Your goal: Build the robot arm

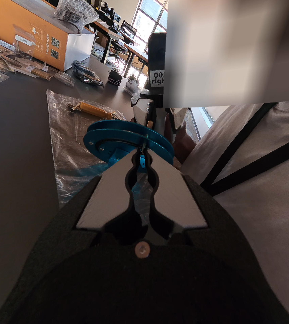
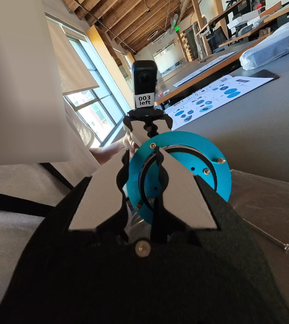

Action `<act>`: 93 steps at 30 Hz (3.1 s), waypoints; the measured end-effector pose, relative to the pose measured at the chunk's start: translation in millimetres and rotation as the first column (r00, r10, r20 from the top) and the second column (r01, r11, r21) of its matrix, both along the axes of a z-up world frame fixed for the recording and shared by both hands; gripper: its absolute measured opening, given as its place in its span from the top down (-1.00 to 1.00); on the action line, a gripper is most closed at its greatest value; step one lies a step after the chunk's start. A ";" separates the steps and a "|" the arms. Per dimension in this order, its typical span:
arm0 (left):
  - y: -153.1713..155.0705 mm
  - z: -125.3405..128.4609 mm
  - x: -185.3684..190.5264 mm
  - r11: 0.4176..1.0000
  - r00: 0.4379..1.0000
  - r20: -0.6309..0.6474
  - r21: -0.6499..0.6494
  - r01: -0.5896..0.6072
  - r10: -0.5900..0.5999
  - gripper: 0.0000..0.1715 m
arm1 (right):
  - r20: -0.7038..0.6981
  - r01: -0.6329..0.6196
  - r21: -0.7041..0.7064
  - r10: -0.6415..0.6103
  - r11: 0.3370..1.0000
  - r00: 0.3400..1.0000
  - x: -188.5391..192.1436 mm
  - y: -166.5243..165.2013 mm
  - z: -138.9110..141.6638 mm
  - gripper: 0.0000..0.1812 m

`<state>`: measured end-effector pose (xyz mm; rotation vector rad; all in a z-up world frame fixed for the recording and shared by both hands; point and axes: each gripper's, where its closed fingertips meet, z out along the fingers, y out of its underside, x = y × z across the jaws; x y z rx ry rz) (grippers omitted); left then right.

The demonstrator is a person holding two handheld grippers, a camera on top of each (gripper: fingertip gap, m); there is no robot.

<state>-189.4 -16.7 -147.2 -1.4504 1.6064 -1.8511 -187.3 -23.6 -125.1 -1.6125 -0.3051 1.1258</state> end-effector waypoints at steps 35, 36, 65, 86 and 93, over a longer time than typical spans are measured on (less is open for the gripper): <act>-6.2 -32.8 -15.5 0.940 0.985 -0.115 0.330 -0.086 0.130 0.95 | 0.212 0.082 -0.085 -0.063 0.993 0.975 -15.4 17.0 -17.5 0.95; -4.6 -35.2 -15.6 0.925 0.984 -0.121 0.372 -0.079 0.133 0.94 | 0.243 0.090 -0.090 -0.066 0.992 0.968 -15.3 17.9 -18.4 0.95; 35.4 -41.7 -47.4 0.774 0.961 -0.020 0.597 -0.211 0.277 0.77 | 0.612 0.168 -0.275 0.038 0.947 0.790 -35.2 43.3 -79.9 0.92; 19.7 -46.7 -21.2 0.770 0.932 -0.068 0.586 -0.251 0.356 0.78 | 0.633 0.218 -0.046 -0.141 0.975 0.762 -3.9 -35.5 -55.3 0.81; 27.4 -59.8 -20.3 0.763 0.907 -0.144 0.601 -0.237 0.395 0.95 | 0.590 0.195 0.004 -0.160 0.981 0.791 1.5 -43.2 -34.7 0.82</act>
